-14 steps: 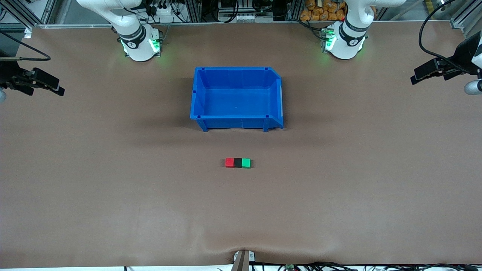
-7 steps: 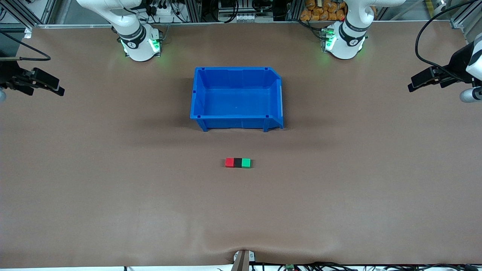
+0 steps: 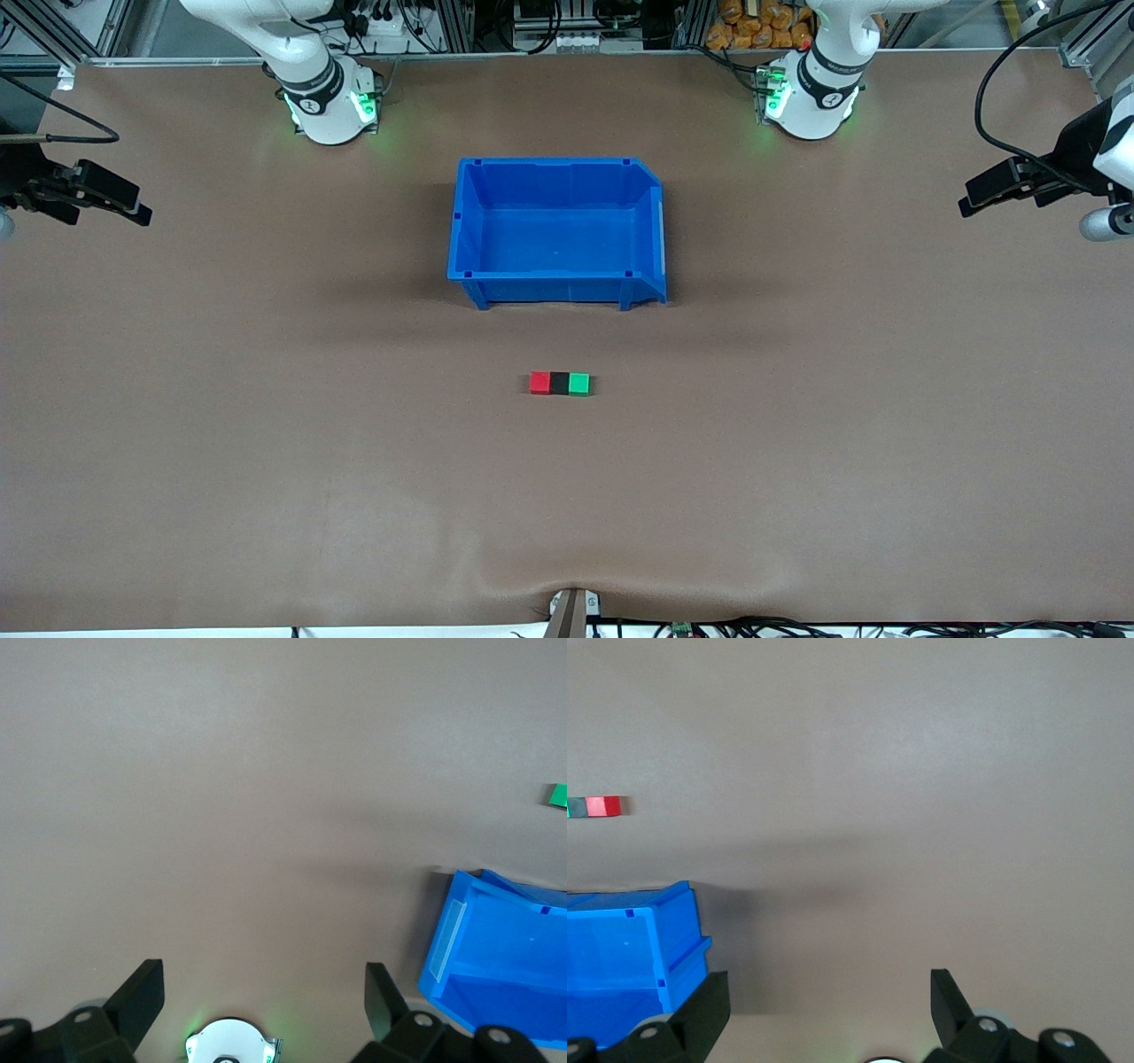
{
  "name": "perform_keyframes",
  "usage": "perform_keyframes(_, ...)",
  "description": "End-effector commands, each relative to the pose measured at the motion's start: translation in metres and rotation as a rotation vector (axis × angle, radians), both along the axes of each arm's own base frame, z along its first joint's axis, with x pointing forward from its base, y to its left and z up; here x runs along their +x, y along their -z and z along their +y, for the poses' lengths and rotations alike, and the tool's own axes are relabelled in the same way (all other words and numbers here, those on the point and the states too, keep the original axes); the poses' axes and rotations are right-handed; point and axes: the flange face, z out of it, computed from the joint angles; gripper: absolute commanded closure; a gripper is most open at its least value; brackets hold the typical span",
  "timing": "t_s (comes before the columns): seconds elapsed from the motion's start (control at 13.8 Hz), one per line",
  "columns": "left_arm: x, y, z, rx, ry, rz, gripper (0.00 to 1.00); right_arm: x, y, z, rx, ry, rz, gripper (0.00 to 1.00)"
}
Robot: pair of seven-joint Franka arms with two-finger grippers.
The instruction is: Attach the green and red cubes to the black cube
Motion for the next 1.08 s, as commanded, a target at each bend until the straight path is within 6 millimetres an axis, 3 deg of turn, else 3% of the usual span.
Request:
perform_keyframes(0.0,-0.008,-0.004,0.002,0.026,-0.005,-0.014,0.00,-0.001,-0.005,-0.002,-0.004,0.018,-0.004,0.00)
perform_keyframes(0.29,-0.006,-0.001,0.004,0.023,0.006,-0.013,0.00,-0.001,-0.005,-0.002,-0.002,0.018,-0.004,0.00)
perform_keyframes(0.65,-0.005,-0.012,0.007,0.017,0.011,-0.032,0.00,0.000,-0.005,-0.002,-0.004,0.018,-0.006,0.00)
perform_keyframes(1.01,-0.002,-0.005,0.005,0.010,0.011,-0.018,0.00,0.000,-0.005,-0.002,-0.004,0.018,-0.006,0.00)
